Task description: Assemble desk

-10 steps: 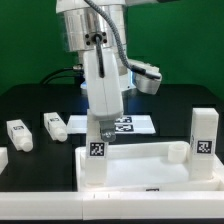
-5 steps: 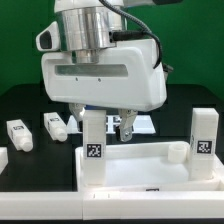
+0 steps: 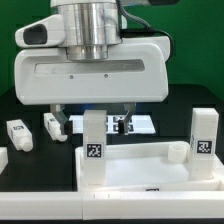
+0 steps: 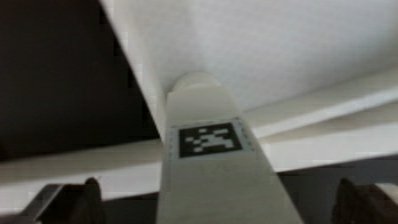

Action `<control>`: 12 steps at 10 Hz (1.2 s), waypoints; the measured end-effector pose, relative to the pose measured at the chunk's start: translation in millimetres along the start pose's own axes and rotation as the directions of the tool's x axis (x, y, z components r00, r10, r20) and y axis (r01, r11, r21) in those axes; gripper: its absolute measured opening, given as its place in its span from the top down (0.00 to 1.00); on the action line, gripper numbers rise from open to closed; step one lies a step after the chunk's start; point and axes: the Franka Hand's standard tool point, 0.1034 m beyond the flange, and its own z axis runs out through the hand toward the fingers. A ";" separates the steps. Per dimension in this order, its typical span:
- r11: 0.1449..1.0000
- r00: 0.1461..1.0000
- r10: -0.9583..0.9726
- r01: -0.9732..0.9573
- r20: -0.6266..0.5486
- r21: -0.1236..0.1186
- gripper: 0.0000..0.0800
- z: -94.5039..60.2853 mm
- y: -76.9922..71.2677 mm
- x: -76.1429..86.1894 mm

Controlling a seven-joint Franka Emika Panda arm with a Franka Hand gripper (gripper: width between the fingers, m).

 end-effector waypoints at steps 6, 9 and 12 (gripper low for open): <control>0.889 0.889 0.458 -0.458 -0.002 -0.008 0.64 0.3 -0.1 -0.6; 0.515 0.515 0.857 -0.857 0.012 0.008 0.64 2.4 0.8 -1.0; 0.307 0.308 0.951 -0.951 0.029 0.017 0.64 2.7 1.3 -0.9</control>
Offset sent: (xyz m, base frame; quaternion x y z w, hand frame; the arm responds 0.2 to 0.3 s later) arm 0.0000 0.0000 0.0000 0.0000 0.0000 0.1938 0.9810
